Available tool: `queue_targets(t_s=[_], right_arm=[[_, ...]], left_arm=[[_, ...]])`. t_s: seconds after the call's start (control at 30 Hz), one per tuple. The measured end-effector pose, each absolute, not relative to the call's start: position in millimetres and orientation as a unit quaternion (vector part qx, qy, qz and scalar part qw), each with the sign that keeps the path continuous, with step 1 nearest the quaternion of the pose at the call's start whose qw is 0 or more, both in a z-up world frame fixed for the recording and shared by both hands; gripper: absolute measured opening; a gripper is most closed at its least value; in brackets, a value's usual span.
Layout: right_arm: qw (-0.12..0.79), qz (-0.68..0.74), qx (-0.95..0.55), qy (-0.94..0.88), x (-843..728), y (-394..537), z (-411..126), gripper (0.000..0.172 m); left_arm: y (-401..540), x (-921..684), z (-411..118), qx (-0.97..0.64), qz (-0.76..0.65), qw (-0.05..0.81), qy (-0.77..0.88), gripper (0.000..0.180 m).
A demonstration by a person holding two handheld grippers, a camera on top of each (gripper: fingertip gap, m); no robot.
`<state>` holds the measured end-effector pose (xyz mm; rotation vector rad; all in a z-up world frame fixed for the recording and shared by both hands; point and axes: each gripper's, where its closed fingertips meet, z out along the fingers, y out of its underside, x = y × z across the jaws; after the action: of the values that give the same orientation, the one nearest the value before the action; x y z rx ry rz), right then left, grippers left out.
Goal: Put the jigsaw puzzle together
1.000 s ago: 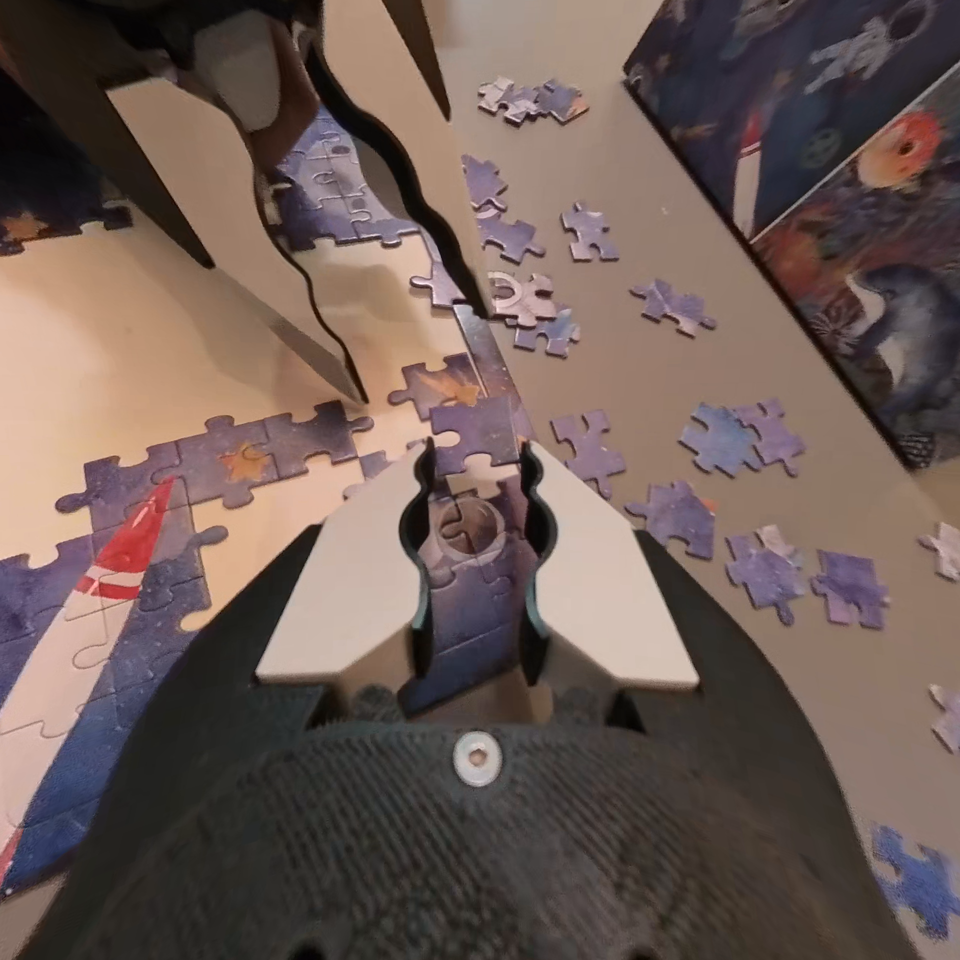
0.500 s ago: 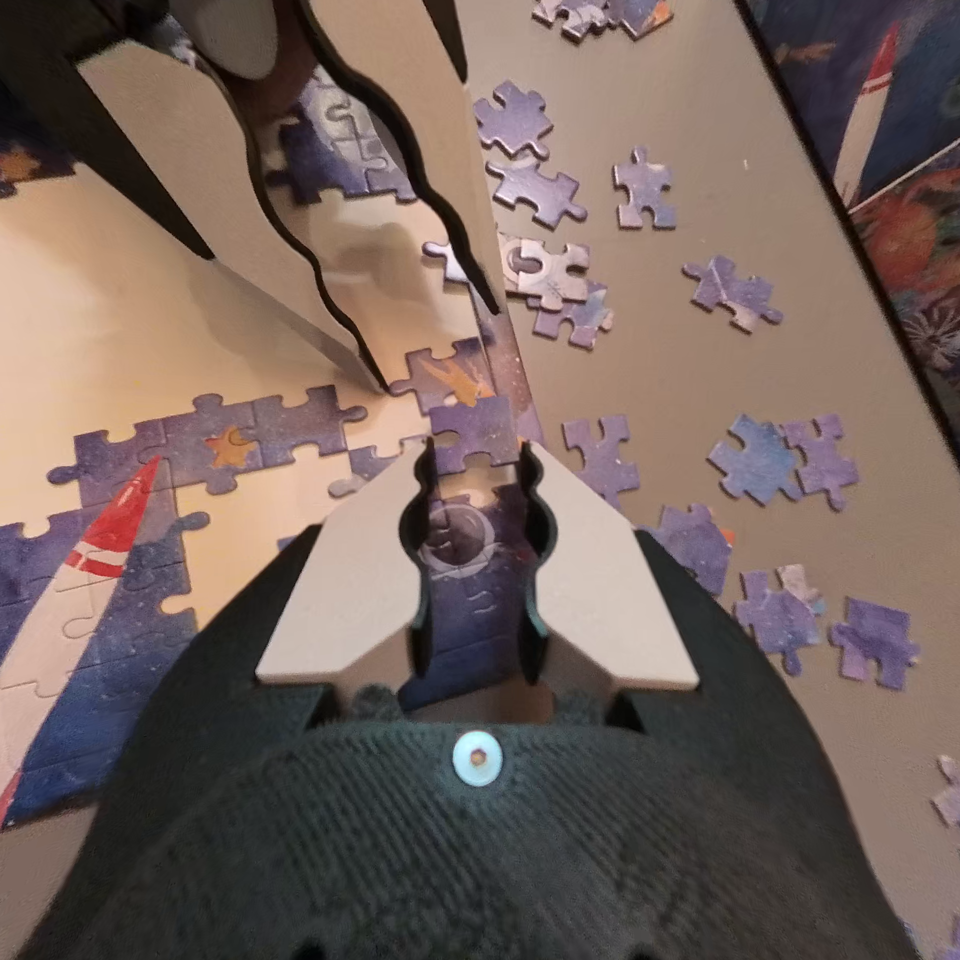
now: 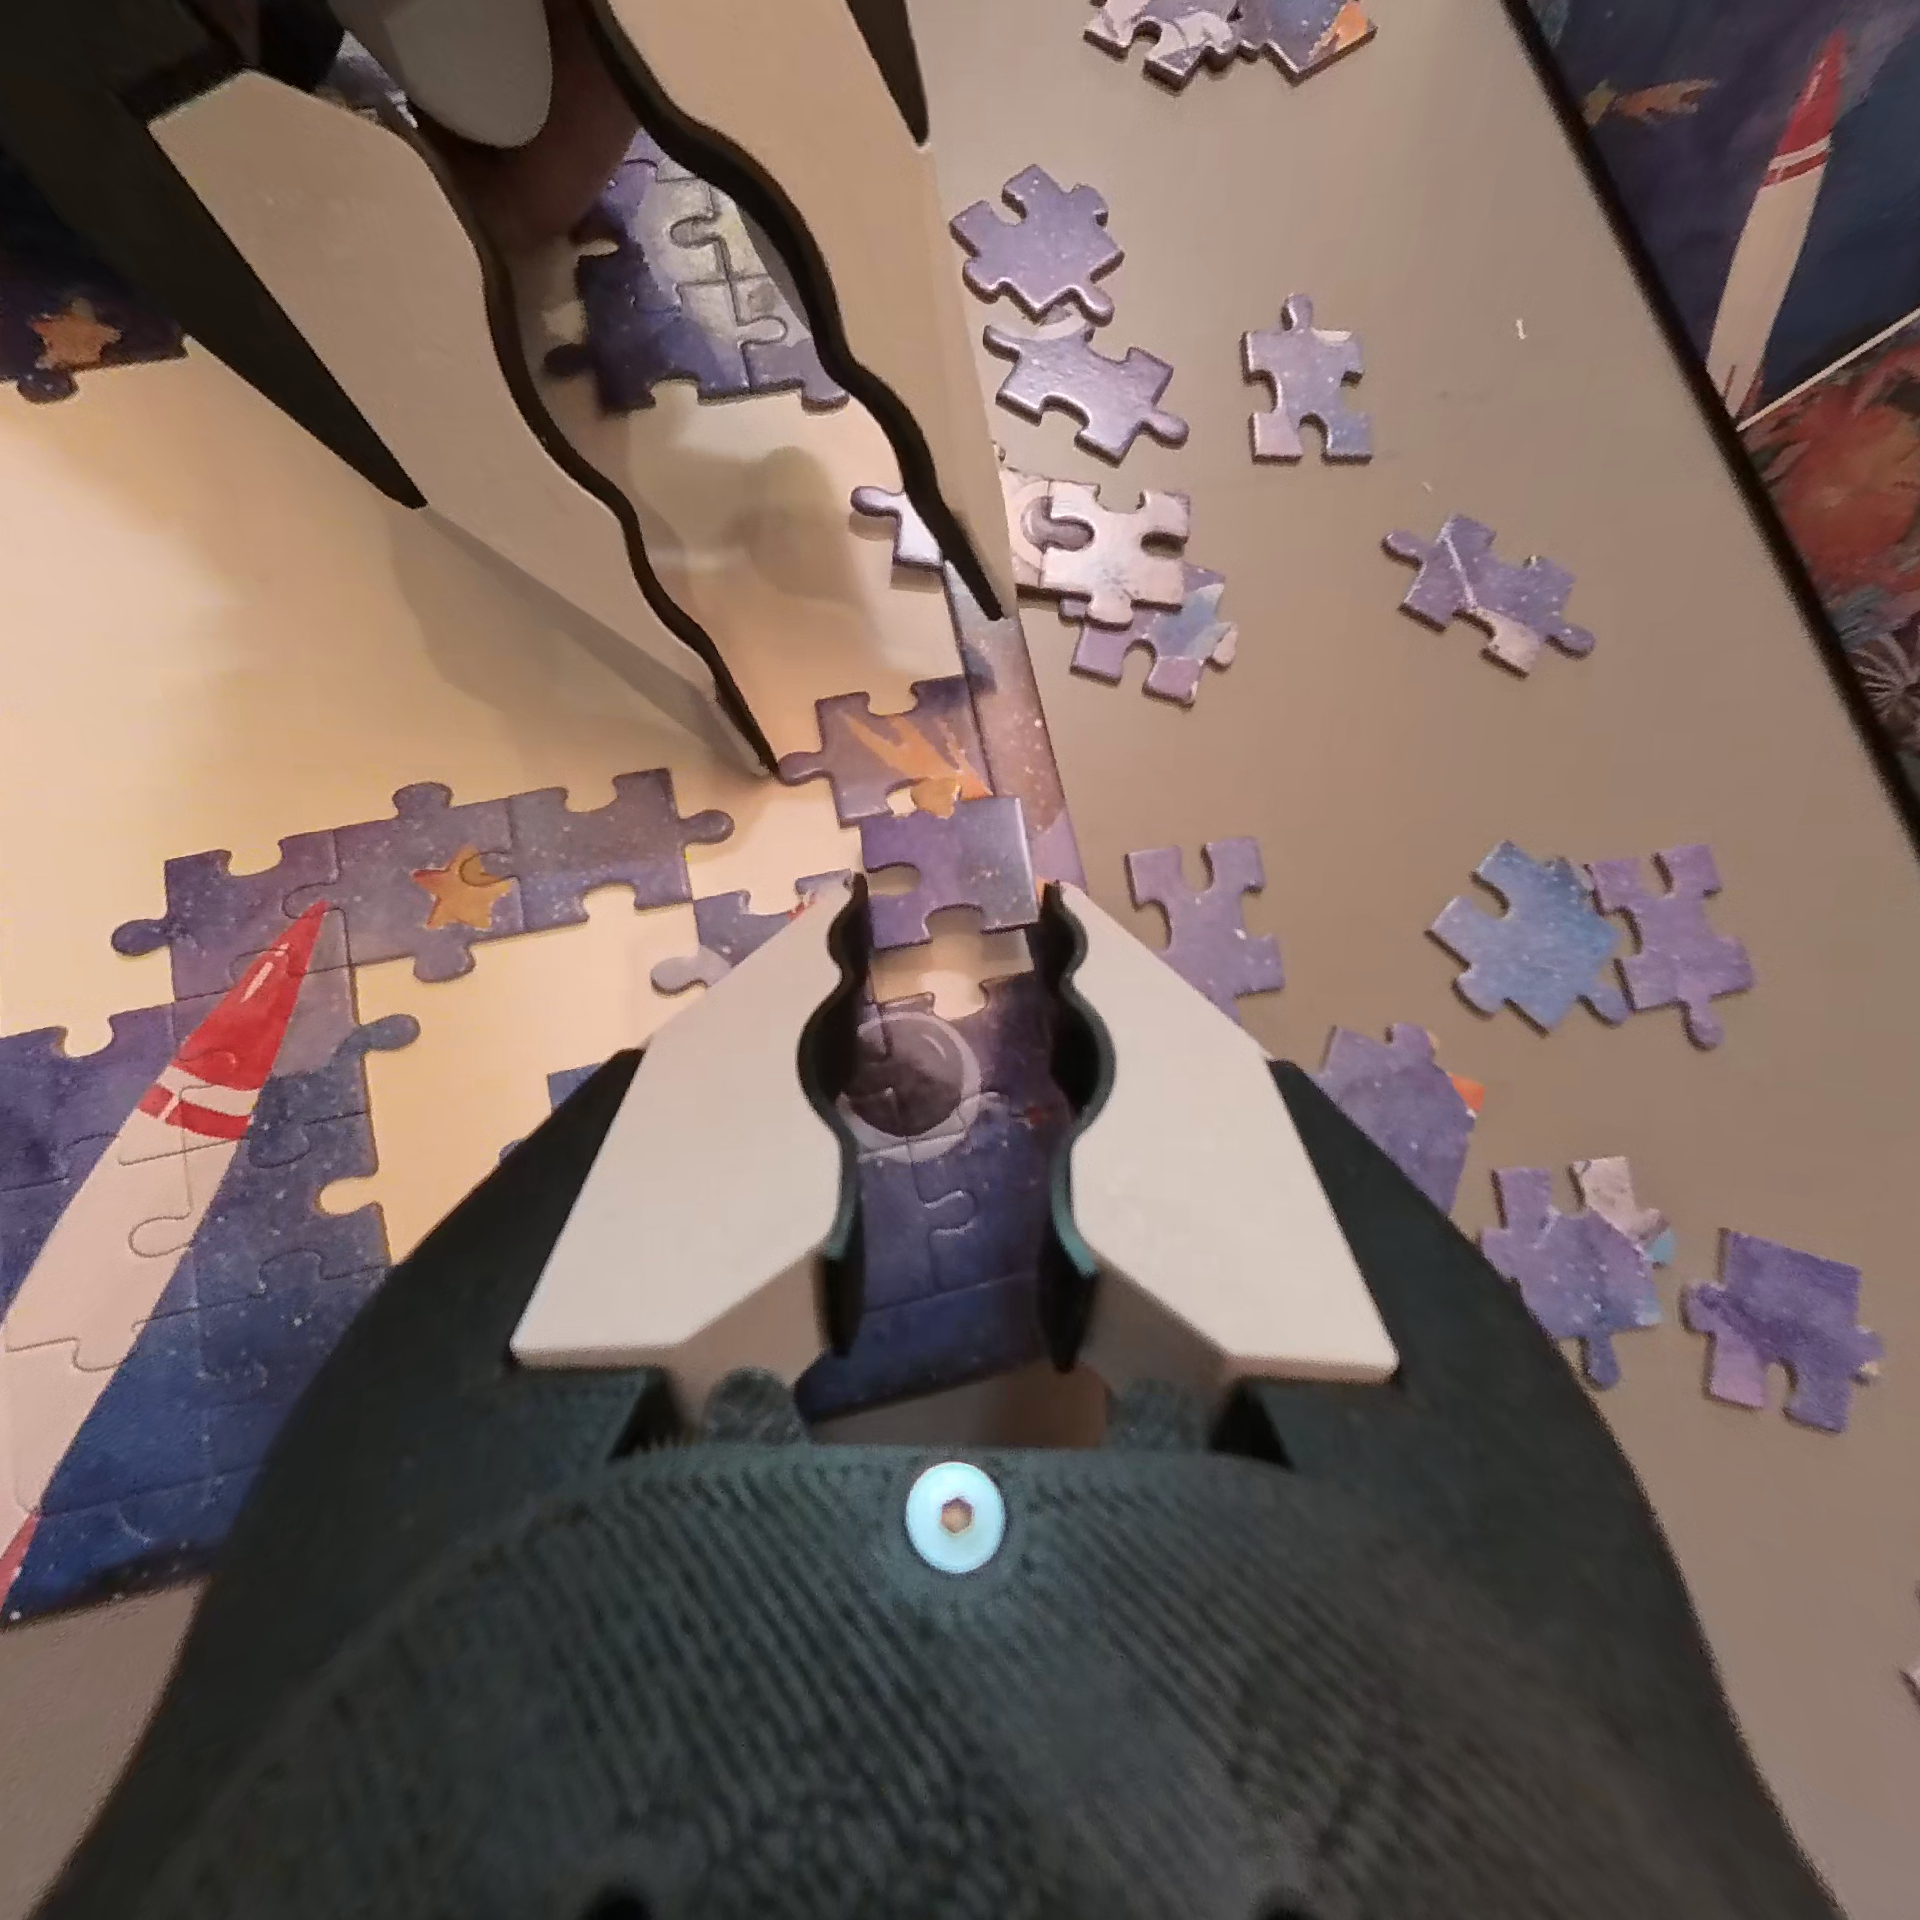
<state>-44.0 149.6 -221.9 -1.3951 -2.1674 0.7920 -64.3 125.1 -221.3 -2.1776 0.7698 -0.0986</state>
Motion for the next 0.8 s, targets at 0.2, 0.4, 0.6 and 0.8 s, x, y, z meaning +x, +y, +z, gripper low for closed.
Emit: queue_targets(t_s=[0.2,0.4,0.6,0.8], right_arm=[[0.223,0.286,-0.502,-0.785,-44.9,148.5,-221.9,0.032],[0.228,0.288,-0.502,-0.783,-45.1,150.2,-221.5,0.041],[0.213,0.310,-0.491,-0.786,-46.9,139.4,-223.5,0.042],[0.214,0.313,-0.485,-0.788,-47.6,136.4,-224.0,0.039]], left_arm=[[125.2,-64.3,-222.0,-0.863,-0.045,0.403,0.301,0.049],[125.3,-64.2,-222.2,-0.864,-0.047,0.402,0.300,0.049],[125.2,-64.2,-222.2,-0.863,-0.045,0.402,0.301,0.049],[125.2,-64.0,-222.2,-0.864,-0.047,0.402,0.300,0.048]])
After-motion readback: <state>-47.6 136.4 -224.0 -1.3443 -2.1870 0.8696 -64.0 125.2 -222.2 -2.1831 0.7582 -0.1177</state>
